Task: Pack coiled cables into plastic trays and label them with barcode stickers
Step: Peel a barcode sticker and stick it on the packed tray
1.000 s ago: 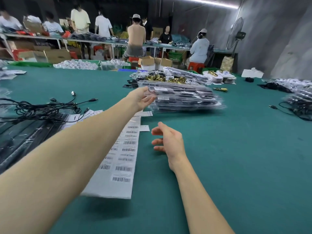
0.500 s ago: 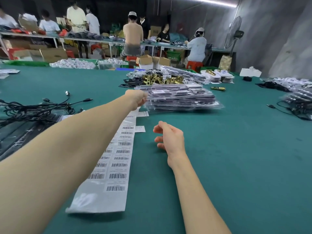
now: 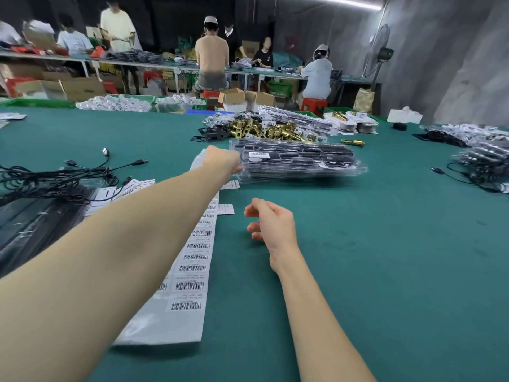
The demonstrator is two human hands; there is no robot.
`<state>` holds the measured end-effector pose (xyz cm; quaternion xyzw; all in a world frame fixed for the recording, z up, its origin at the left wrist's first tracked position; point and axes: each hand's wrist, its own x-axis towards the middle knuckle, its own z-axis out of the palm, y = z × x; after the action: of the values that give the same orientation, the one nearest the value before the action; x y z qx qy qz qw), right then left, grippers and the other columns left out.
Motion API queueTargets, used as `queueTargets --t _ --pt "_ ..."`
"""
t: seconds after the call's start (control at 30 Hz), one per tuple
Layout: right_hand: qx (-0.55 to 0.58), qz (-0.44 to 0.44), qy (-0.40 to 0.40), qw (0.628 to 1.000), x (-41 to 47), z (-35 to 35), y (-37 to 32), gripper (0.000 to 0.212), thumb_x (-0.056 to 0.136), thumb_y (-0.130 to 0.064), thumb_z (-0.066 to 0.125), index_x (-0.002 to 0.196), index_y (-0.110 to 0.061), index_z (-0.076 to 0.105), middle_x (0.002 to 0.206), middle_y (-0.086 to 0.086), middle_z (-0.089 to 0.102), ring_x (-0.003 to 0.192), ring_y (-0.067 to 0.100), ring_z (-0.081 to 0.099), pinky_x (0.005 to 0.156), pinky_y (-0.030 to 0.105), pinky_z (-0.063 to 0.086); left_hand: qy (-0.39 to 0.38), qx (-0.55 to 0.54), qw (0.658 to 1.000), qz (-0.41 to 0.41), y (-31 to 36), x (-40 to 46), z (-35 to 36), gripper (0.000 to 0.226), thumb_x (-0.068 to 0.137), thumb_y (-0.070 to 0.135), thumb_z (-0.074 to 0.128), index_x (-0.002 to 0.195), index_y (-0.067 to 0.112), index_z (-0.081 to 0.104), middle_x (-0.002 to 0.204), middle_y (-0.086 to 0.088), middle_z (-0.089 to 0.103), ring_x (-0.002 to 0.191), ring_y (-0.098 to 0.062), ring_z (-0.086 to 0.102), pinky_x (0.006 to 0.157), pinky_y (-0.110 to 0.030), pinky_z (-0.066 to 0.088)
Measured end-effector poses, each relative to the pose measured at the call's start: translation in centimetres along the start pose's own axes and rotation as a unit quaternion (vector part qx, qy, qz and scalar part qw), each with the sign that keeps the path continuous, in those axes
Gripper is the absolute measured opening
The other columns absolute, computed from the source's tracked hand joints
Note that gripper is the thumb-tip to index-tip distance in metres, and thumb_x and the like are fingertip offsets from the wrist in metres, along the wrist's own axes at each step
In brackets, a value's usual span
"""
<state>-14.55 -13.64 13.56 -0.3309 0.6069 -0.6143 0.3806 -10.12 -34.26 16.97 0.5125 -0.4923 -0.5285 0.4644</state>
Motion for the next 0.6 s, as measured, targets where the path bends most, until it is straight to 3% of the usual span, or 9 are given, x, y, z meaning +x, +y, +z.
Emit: queueTargets --t 0.1,0.13,0.23,0.33,0.43,0.6 --pt "-0.002 0.001 -0.003 1.0 0.0 0.0 0.0 0.026 0.093 -0.027 0.06 0.069 -0.019 0.069 0.073 -0.011 0.071 0.052 0.011 0.054 0.05 0.02 0.045 0.026 0.107 0.994 0.007 -0.2 -1.1 0.0 0.047 0.084 0.037 0.07 0.115 0.018 0.041 0.111 -0.007 0.055 0.084 -0.016 0.062 0.043 -0.022 0.053" --pt "-0.002 0.001 -0.004 1.0 0.0 0.1 0.0 0.026 0.093 -0.027 0.06 0.07 -0.019 0.069 0.073 -0.011 0.071 0.052 0.011 0.054 0.049 0.02 0.045 0.029 0.169 0.984 0.041 -0.3 -1.6 0.0 0.055 0.08 0.049 0.071 0.116 0.024 0.038 0.116 -0.006 0.051 0.087 -0.017 0.06 0.047 -0.023 0.051" --pt "-0.004 0.001 -0.003 1.0 0.0 0.1 0.0 0.027 0.093 -0.027 0.06 0.07 -0.019 0.069 0.073 -0.01 0.071 0.052 0.011 0.054 0.049 0.019 0.045 0.016 0.349 0.92 0.175 -1.5 -1.6 -0.1 0.082 0.069 0.072 0.07 0.135 0.035 0.038 0.137 -0.009 0.036 0.119 -0.028 0.045 0.091 -0.038 0.046" --pt "-0.01 -0.004 -0.006 1.0 -0.1 0.2 0.0 0.027 0.094 -0.028 0.059 0.069 -0.019 0.069 0.073 -0.01 0.071 0.052 0.01 0.054 0.049 0.019 0.045 -0.02 0.463 0.839 0.287 -2.2 -1.5 0.4 0.073 0.08 0.065 0.069 0.143 0.036 0.046 0.146 -0.006 0.034 0.132 -0.032 0.035 0.106 -0.044 0.038" --pt "-0.013 -0.006 -0.006 1.0 -0.1 0.1 0.1 0.027 0.093 -0.028 0.059 0.069 -0.019 0.069 0.073 -0.01 0.071 0.051 0.01 0.053 0.048 0.018 0.045 -0.017 0.486 0.828 0.279 -2.0 -1.2 1.0 0.059 0.089 0.057 0.063 0.141 0.031 0.053 0.141 -0.01 0.043 0.13 -0.034 0.036 0.108 -0.043 0.035" --pt "-0.007 -0.002 -0.004 1.0 0.1 0.0 0.1 0.027 0.092 -0.027 0.059 0.068 -0.02 0.069 0.072 -0.01 0.071 0.052 0.01 0.054 0.048 0.018 0.045 -0.009 0.514 0.816 0.265 -1.3 -1.3 1.6 0.057 0.092 0.059 0.058 0.14 0.029 0.054 0.141 -0.013 0.045 0.132 -0.034 0.037 0.104 -0.044 0.04"
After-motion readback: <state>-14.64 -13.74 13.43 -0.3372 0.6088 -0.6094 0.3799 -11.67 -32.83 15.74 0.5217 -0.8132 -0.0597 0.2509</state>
